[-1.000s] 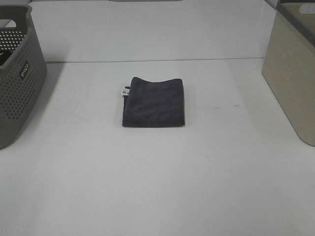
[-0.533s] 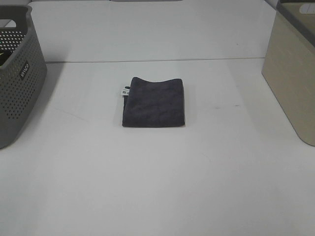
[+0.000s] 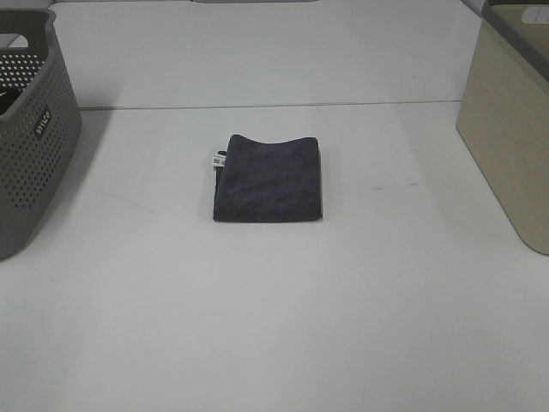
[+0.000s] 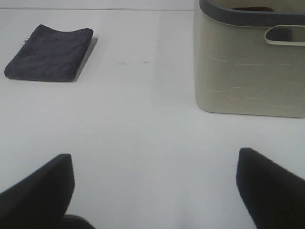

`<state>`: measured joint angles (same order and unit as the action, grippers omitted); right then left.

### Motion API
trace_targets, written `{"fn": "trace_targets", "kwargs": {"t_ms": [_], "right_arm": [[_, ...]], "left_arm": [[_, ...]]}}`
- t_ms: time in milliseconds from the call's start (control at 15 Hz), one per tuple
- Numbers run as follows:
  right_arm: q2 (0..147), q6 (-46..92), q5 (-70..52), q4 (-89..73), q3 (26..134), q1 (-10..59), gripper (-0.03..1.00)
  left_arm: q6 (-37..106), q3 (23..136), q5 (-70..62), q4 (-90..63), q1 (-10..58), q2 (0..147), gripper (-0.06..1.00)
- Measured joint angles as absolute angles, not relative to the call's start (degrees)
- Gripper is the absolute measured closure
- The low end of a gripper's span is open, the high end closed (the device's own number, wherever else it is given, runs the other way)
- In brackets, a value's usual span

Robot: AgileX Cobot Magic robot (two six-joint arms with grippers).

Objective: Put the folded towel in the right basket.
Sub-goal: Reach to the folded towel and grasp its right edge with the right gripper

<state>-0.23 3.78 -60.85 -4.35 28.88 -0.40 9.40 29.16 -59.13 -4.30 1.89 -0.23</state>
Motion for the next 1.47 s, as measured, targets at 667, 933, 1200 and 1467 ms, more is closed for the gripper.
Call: {"fn": "trace_targets", "kwargs": {"t_ms": [667, 933, 1200, 1467], "right_arm": [[-0.2, 3.8, -60.8, -4.4, 28.9, -0.4, 0.11], [-0.2, 3.8, -60.8, -4.4, 28.9, -0.4, 0.11], [-0.2, 3.8, -60.8, -4.4, 28.9, -0.4, 0.11], [-0.2, 3.8, -60.8, -4.4, 28.9, -0.4, 0.11]], "left_arm": [[9.4, 29.2, -59.1, -4.3, 1.9, -0.2, -0.04], [9.4, 29.2, -59.1, -4.3, 1.9, -0.2, -0.04], [9.4, 29.2, -59.1, -4.3, 1.9, -0.2, -0.04], [9.4, 29.2, -59.1, -4.3, 1.9, -0.2, -0.04]]}}
